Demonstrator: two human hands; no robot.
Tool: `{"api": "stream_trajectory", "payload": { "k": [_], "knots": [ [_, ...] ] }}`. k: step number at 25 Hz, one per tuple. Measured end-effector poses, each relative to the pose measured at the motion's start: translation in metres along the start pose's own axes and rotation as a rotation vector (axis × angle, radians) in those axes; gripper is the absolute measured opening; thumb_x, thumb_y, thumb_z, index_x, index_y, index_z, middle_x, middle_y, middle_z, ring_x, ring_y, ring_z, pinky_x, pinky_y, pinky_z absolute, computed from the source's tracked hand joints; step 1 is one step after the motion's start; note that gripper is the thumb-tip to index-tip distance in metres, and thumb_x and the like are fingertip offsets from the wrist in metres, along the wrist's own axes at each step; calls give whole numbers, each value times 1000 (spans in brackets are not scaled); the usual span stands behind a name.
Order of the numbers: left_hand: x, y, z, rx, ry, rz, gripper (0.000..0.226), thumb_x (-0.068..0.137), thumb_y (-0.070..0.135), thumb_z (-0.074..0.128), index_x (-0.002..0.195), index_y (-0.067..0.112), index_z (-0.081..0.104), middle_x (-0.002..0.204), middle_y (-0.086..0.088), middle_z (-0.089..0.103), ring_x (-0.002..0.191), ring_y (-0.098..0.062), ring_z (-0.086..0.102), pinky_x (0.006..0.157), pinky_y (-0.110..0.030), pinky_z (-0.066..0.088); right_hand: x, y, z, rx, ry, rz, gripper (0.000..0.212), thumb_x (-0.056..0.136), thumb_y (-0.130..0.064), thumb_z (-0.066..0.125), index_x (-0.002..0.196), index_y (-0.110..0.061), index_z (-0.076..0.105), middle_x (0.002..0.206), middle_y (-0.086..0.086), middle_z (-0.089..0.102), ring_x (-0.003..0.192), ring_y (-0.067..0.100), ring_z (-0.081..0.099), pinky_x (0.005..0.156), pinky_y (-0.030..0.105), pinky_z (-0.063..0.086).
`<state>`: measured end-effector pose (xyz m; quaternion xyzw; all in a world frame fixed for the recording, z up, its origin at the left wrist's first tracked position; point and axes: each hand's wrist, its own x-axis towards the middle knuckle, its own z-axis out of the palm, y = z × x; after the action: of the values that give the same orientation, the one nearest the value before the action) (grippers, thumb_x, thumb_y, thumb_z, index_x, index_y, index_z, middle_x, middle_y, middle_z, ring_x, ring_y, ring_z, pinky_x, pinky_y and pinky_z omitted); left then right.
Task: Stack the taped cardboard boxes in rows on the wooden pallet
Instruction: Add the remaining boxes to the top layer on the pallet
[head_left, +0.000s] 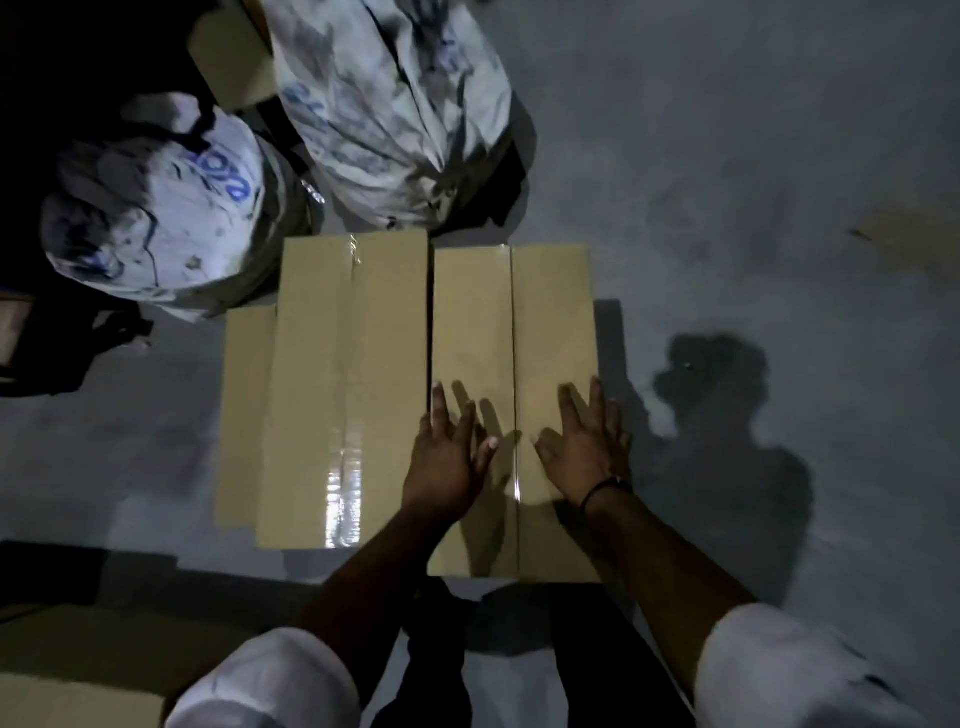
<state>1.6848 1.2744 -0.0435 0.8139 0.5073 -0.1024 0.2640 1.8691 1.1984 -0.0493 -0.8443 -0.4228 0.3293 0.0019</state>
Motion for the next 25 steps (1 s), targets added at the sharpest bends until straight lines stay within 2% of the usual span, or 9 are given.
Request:
{"api": "stream_trajectory", "payload": {
  "k": [3, 5, 7, 9, 12, 16, 18, 21, 25],
  "knots": [
    [28, 2, 25, 3, 82, -55, 71, 99, 64, 34, 157, 24, 32, 170, -12, -16, 152, -44, 18, 116, -57, 36, 26, 12, 23, -58, -41, -39, 83, 99, -67, 37, 162, -38, -9, 163, 3, -37, 153, 44, 0, 118, 63, 18],
    [34, 6, 34, 44, 126, -78, 71, 99, 64, 43, 158, 26, 31, 170, -13, -14, 152, -46, 15, 116, -60, 34, 30, 26, 29, -92, -32, -64, 87, 97, -72, 33, 159, -39, -18, 158, 1, -46, 150, 47, 11, 114, 64, 25],
    [37, 15, 38, 62, 137, -67, 78, 96, 67, 49, 161, 32, 23, 170, -11, -19, 151, -49, 16, 114, -62, 35, 32, 42, 30, -63, 1, -74, 88, 97, -72, 33, 159, -39, -20, 155, -2, -50, 145, 47, 23, 111, 62, 34],
    [38, 27, 39, -10, 112, -74, 87, 92, 71, 54, 162, 38, 15, 168, -7, -27, 148, -51, 23, 111, -62, 40, 33, 51, 27, -1, 20, -82, 89, 96, -71, 37, 160, -40, -16, 155, -6, -50, 143, 46, 25, 111, 59, 37],
    [38, 46, 34, -83, 78, -148, 97, 85, 74, 62, 161, 43, 11, 165, -3, -34, 143, -57, 27, 109, -64, 41, 32, 60, 21, 113, 15, -72, 97, 89, -74, 51, 162, -43, -6, 159, -11, -44, 147, 43, 21, 112, 58, 39],
    [12, 85, 2, -1, 133, -76, 95, 82, 81, 55, 160, 45, 14, 166, 0, -32, 144, -56, 23, 114, -65, 30, 3, 66, -19, 146, 66, -84, 97, 84, -85, 45, 162, -43, 6, 166, -12, -26, 147, 43, 21, 111, 56, 40],
    [-16, 104, -26, -5, 173, -49, 89, 83, 83, 50, 159, 46, 20, 168, 3, -26, 143, -56, 25, 114, -64, 29, -32, 65, -55, 115, 126, -88, 92, 85, -85, 44, 162, -43, 14, 169, -11, -19, 148, 42, 18, 113, 54, 36],
    [-75, 128, -72, -59, 229, -19, 85, 84, 82, 48, 158, 44, 28, 172, 3, -12, 139, -56, 32, 111, -62, 37, -99, 53, -107, 77, 232, -121, 90, 82, -87, 45, 160, -44, 25, 171, -10, -7, 147, 43, 22, 114, 54, 38],
    [-178, 137, -136, -143, 335, -38, 81, 84, 79, 52, 155, 42, 36, 172, 4, 4, 140, -55, 32, 113, -58, 35, -201, 13, -163, 10, 338, -180, 87, 85, -84, 46, 159, -42, 29, 171, -7, 3, 145, 42, 26, 116, 54, 36]
  ]
}}
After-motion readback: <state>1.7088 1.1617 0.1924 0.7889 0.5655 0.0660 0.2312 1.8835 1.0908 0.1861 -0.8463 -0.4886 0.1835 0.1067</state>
